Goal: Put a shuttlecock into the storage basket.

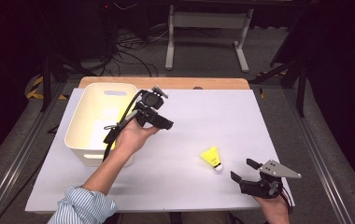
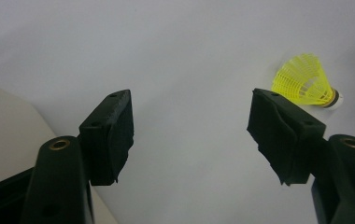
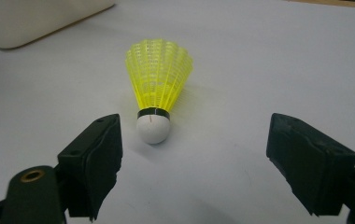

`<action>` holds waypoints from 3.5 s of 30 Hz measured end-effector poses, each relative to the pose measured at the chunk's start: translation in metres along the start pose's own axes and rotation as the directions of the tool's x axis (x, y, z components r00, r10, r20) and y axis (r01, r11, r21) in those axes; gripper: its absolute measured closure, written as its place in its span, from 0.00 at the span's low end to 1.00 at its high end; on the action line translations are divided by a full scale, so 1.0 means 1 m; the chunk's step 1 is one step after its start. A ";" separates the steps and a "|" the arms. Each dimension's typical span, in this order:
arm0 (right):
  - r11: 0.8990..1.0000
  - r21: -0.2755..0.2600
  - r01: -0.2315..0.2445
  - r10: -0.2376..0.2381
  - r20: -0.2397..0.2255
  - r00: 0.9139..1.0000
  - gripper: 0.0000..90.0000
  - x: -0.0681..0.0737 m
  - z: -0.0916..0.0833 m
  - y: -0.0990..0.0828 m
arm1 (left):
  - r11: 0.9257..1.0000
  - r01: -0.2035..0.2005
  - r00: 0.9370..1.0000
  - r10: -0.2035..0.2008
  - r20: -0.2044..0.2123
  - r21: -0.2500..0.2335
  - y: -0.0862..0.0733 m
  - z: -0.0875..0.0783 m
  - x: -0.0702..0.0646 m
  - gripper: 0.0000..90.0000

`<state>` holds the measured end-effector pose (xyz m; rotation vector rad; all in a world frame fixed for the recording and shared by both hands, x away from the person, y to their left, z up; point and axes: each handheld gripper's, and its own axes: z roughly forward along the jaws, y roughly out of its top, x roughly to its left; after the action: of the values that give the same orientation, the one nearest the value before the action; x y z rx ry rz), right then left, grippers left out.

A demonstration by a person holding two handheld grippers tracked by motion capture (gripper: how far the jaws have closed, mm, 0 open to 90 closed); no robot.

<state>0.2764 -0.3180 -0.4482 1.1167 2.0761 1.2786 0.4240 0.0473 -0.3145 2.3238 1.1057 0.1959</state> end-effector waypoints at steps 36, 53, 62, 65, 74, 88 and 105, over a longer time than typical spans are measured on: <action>0.964 0.266 -0.002 0.014 -0.044 0.999 0.43 0.014 0.027 0.029 | 1.000 -0.010 1.000 0.010 0.025 0.008 -0.005 0.022 -0.013 0.36; 0.929 0.368 0.036 -0.005 -0.084 0.996 0.55 0.023 0.059 0.043 | 0.999 -0.015 1.000 0.014 0.025 0.033 -0.010 0.035 -0.015 0.35; 0.913 0.406 0.029 0.000 -0.071 0.997 0.60 0.023 0.066 0.043 | 0.999 -0.017 0.999 0.016 0.033 0.035 -0.009 0.038 -0.016 0.35; 0.911 0.411 0.024 0.004 -0.069 0.998 0.61 0.022 0.067 0.042 | 0.999 -0.017 0.999 0.016 0.037 0.035 -0.009 0.041 -0.017 0.35; 0.903 0.428 0.034 -0.004 -0.071 0.997 0.71 0.023 0.069 0.042 | 0.999 -0.014 0.999 0.013 0.038 0.040 -0.010 0.044 -0.016 0.35; 0.907 0.421 0.029 0.004 -0.079 0.997 0.72 0.023 0.067 0.047 | 0.997 -0.042 0.999 0.040 0.031 0.060 -0.011 0.048 -0.018 0.35; 0.911 0.407 0.065 -0.017 -0.120 0.993 0.72 0.026 0.075 0.071 | 0.996 -0.061 0.997 0.057 0.061 0.063 -0.020 0.048 -0.019 0.34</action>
<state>0.3443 -0.2405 -0.4191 1.1833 2.5200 0.9244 0.4152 0.0232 -0.3631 2.4057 1.0297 0.1143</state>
